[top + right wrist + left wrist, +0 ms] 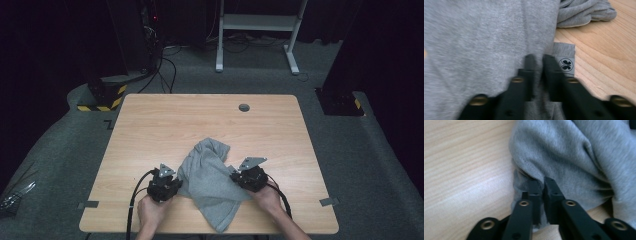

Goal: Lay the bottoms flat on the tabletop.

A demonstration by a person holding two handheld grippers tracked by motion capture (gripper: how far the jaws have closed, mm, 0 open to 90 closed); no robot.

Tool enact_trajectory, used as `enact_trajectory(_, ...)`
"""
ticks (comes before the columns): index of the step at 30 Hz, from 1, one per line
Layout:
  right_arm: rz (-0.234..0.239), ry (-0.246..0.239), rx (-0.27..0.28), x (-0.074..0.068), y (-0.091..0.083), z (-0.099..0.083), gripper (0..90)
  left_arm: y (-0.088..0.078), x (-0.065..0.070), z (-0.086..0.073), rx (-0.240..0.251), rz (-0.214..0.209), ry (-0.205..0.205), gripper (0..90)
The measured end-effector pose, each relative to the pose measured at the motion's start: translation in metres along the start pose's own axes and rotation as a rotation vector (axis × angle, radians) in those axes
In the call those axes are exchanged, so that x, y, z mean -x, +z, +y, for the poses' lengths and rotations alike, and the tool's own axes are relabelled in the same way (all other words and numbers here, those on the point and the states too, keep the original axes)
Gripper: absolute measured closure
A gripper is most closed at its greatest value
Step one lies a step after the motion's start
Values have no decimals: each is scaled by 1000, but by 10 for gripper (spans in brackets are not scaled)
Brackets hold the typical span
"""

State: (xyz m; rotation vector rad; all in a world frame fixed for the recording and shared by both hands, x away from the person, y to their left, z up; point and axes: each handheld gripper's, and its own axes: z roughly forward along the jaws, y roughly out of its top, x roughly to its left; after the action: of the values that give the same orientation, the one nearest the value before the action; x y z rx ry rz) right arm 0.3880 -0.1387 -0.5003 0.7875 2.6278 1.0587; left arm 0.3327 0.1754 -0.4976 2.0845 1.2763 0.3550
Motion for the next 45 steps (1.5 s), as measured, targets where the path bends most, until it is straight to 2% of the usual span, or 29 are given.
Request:
enact_trajectory(1,0,0,0,0,0,0,877,-1,-1,2,5,1,3,861)
enact_trajectory(2,-9,1,15,1,-3,1,881,-5,-3,6,19,23,18,869)
enact_trajectory(4,-67,6,97,6,-22,4,884,-12,-7,13,51,48,29,875)
enact_trajectory(5,-67,6,97,6,-22,4,884,-18,-10,19,75,72,33,875)
enact_trajectory(6,-82,12,122,8,-30,6,885,-25,-14,26,104,118,48,875)
enact_trajectory(7,-106,14,142,11,-38,7,885,-29,-16,30,118,142,53,875)
enact_trajectory(9,-145,22,165,16,-50,9,885,-35,-25,41,145,243,68,875)
enact_trajectory(12,-166,56,184,26,-59,8,884,-33,-42,46,151,295,15,865)
enact_trajectory(14,-164,73,175,29,-57,4,880,-25,-44,45,125,309,6,819)
enact_trajectory(15,-161,75,165,28,-55,3,874,-21,-42,43,116,302,5,760)
enact_trajectory(16,-140,75,143,27,-49,0,804,-19,-38,40,114,283,9,642)
enact_trajectory(17,-140,75,143,27,-49,0,804,-18,-31,36,122,257,20,642)
enact_trajectory(18,-123,90,142,28,-45,-3,713,-18,-26,34,129,248,30,569)
enact_trajectory(19,-123,90,142,28,-45,-3,713,-19,-20,31,134,234,42,569)
enact_trajectory(20,-118,109,141,29,-44,-5,664,-20,-13,27,135,216,55,514)
enact_trajectory(23,-112,117,135,32,-45,-7,640,-28,6,14,127,136,76,467)
enact_trajectory(26,-113,126,99,35,-42,-13,639,-26,23,3,103,66,96,444)
enact_trajectory(28,-112,144,64,39,-33,-20,635,-20,28,-1,97,18,79,435)
enact_trajectory(32,-107,158,25,42,-24,-27,625,7,28,-1,63,-53,1,417)
enact_trajectory(35,-110,140,-4,39,-19,-29,668,22,31,4,63,-48,-10,413)
enact_trajectory(37,-102,117,-15,37,-18,-29,747,29,29,10,71,-32,-32,424)
enact_trajectory(38,-97,90,-21,34,-18,-28,817,31,28,14,71,-17,-31,505)
enact_trajectory(40,-99,74,-17,32,-18,-28,841,33,27,16,68,-14,-26,655)
enact_trajectory(41,-99,74,-17,32,-18,-28,841,35,26,17,62,-23,-21,655)
enact_trajectory(43,-102,72,-13,31,-19,-28,849,38,22,20,47,-30,-8,801)
enact_trajectory(45,-108,67,3,29,-22,-28,851,37,18,24,38,-31,-4,865)
